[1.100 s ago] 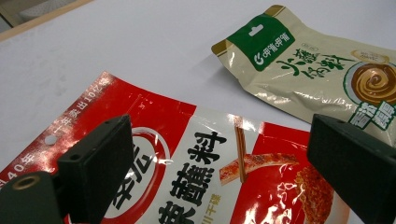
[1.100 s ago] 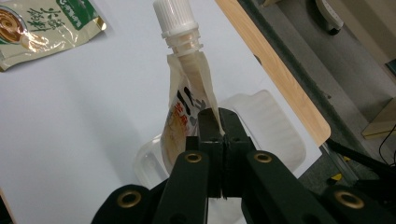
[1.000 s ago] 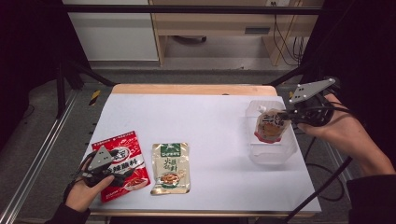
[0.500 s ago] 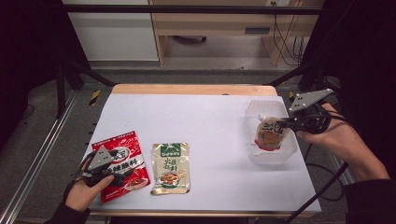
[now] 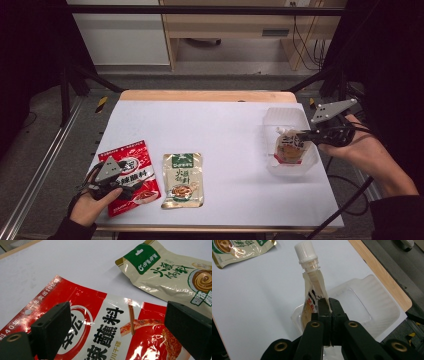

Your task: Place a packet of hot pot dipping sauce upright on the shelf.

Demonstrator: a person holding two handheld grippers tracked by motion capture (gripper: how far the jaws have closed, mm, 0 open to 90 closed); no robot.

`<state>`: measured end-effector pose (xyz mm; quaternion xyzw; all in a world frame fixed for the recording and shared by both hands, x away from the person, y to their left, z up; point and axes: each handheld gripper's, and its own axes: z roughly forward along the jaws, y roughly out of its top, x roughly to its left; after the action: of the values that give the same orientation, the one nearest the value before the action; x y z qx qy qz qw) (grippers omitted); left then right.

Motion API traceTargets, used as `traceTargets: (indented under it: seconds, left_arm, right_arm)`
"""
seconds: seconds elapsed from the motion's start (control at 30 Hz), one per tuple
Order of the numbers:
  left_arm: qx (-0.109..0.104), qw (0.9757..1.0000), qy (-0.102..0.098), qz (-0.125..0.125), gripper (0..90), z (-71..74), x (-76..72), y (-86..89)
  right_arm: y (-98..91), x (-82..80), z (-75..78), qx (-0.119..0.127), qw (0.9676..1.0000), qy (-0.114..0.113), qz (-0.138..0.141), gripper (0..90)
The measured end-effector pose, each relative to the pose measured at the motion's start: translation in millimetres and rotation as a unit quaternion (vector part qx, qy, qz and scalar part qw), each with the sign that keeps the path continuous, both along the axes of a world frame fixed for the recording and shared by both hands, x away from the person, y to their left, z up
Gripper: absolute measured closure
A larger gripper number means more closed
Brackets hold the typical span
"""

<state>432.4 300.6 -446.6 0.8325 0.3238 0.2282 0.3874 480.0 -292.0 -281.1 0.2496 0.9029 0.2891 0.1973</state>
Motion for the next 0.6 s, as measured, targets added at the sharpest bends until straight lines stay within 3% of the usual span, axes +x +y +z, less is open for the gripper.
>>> traceTargets:
  seconds: [0.13, 0.6]
  left_arm:
    - [0.002, 1.0, 0.001, -0.001, 7.2, -0.3, 0.2, -0.1]
    - [0.006, 1.0, 0.004, -0.002, 7.3, -1.5, 0.5, -0.9]
  right_arm:
    - [0.9, 0.0, -3.0, -0.001, 1.0, 0.005, 0.0, 89.5]
    - [3.0, 4.6, -36.9, 0.013, 0.9995, 0.028, 0.005, 89.3]
